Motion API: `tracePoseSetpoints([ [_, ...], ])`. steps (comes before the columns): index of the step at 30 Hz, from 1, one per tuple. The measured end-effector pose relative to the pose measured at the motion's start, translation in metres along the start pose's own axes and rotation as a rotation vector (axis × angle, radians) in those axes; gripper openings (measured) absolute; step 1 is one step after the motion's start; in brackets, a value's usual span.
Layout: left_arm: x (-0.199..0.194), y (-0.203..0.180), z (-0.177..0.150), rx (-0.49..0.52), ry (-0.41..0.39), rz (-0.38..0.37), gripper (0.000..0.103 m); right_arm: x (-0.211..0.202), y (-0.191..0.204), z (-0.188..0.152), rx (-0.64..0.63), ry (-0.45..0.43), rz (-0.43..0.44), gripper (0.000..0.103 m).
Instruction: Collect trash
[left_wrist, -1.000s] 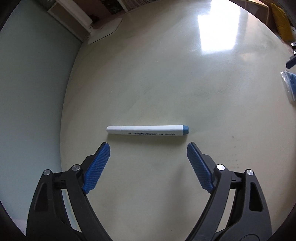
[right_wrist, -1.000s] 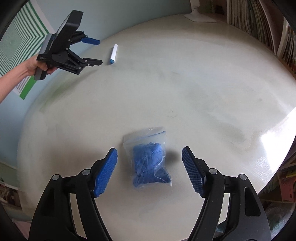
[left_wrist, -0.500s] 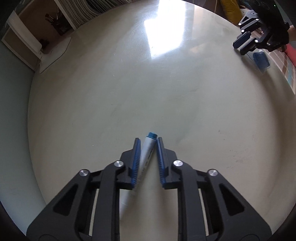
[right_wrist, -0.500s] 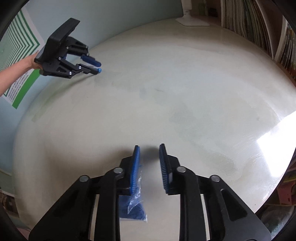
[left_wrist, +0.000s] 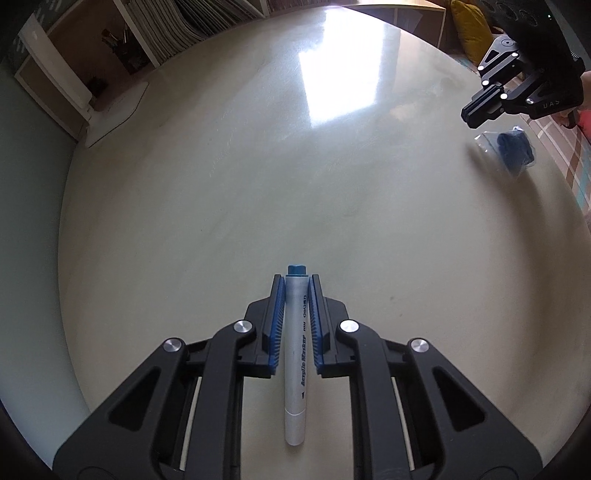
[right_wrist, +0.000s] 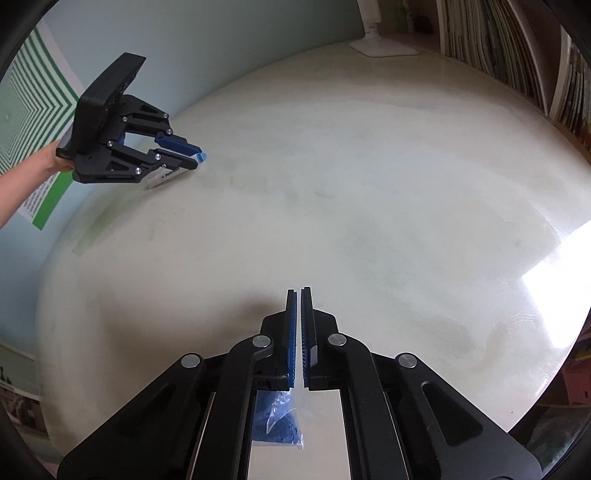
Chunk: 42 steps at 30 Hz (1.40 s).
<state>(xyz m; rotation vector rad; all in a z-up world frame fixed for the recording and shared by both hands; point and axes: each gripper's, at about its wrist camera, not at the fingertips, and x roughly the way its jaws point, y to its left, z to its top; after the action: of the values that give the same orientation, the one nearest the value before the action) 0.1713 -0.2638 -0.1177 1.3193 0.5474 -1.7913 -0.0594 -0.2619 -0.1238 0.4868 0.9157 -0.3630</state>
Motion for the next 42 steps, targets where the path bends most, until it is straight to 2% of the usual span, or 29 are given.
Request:
tracePoseSetpoints([
  [8, -0.028, -0.027, 0.013, -0.007, -0.035, -0.004, 0.011, -0.022, -0.007, -0.012, 0.013, -0.021, 0.002, 0.003],
  [9, -0.03, -0.034, 0.014, -0.007, -0.036, -0.004, 0.011, -0.022, -0.006, -0.014, 0.014, -0.016, 0.008, 0.007],
  [11, -0.029, -0.042, 0.015, -0.018, -0.038, -0.014, 0.011, -0.022, -0.006, -0.021, 0.019, -0.007, 0.018, 0.009],
  [12, -0.029, -0.047, 0.015, -0.025, -0.039, -0.023, 0.011, -0.022, -0.005, -0.025, 0.024, -0.007, 0.018, 0.016],
  [13, -0.028, -0.054, 0.014, -0.029, -0.038, -0.026, 0.011, -0.023, -0.005, -0.027, 0.023, -0.013, 0.014, 0.035],
  [15, -0.025, -0.064, 0.011, -0.05, -0.032, -0.038, 0.011, -0.026, -0.005, -0.032, 0.039, -0.028, 0.037, 0.061],
  [16, -0.023, -0.069, 0.009, -0.061, -0.032, -0.045, 0.011, -0.027, -0.004, -0.033, 0.04, -0.032, 0.039, 0.065],
  [18, -0.019, -0.074, 0.006, -0.082, -0.029, -0.054, 0.012, -0.027, -0.001, -0.037, 0.029, -0.026, 0.041, 0.065],
  [20, -0.015, -0.078, 0.003, -0.096, -0.026, -0.04, 0.014, -0.026, 0.002, -0.041, 0.018, -0.019, 0.039, 0.071],
  [21, -0.014, -0.08, 0.002, -0.097, -0.024, -0.028, 0.023, -0.026, 0.003, -0.043, 0.01, -0.016, 0.04, 0.071],
  [22, -0.013, -0.081, 0.001, -0.096, -0.027, -0.003, 0.043, -0.025, 0.005, -0.044, 0.002, -0.012, 0.039, 0.072],
  [24, -0.016, -0.082, -0.001, -0.101, -0.035, 0.023, 0.063, -0.024, 0.007, -0.045, -0.006, -0.007, 0.032, 0.076],
  [25, -0.017, -0.082, -0.002, -0.103, -0.035, 0.024, 0.062, -0.023, 0.008, -0.046, -0.011, -0.008, 0.03, 0.077],
  [32, -0.008, -0.074, -0.022, -0.126, 0.014, 0.008, 0.063, -0.011, 0.016, -0.051, -0.072, 0.014, -0.024, 0.077],
  [33, -0.005, -0.074, -0.023, -0.122, 0.023, 0.011, 0.058, -0.008, 0.017, -0.051, -0.083, 0.018, -0.03, 0.077],
  [34, -0.001, -0.076, -0.024, -0.113, 0.036, -0.003, 0.045, -0.004, 0.018, -0.051, -0.1, 0.022, -0.051, 0.076],
  [35, -0.002, -0.078, -0.025, -0.11, 0.025, -0.021, 0.039, -0.002, 0.021, -0.051, -0.118, 0.025, -0.062, 0.074],
  [36, -0.001, -0.079, -0.025, -0.11, 0.028, -0.027, 0.025, -0.001, 0.024, -0.051, -0.139, 0.019, -0.07, 0.065],
  [37, -0.002, -0.08, -0.024, -0.106, 0.028, -0.039, 0.012, 0.0, 0.026, -0.052, -0.155, 0.017, -0.078, 0.048],
  [38, -0.001, -0.082, -0.023, -0.093, 0.033, -0.036, 0.011, 0.001, 0.027, -0.05, -0.169, 0.021, -0.085, 0.039],
  [39, -0.001, -0.084, -0.021, -0.083, 0.033, -0.035, 0.011, 0.001, 0.027, -0.049, -0.168, 0.025, -0.079, 0.034],
  [42, -0.007, -0.088, -0.012, -0.067, 0.024, -0.05, 0.011, -0.004, 0.025, -0.045, -0.15, 0.007, -0.062, 0.034],
])
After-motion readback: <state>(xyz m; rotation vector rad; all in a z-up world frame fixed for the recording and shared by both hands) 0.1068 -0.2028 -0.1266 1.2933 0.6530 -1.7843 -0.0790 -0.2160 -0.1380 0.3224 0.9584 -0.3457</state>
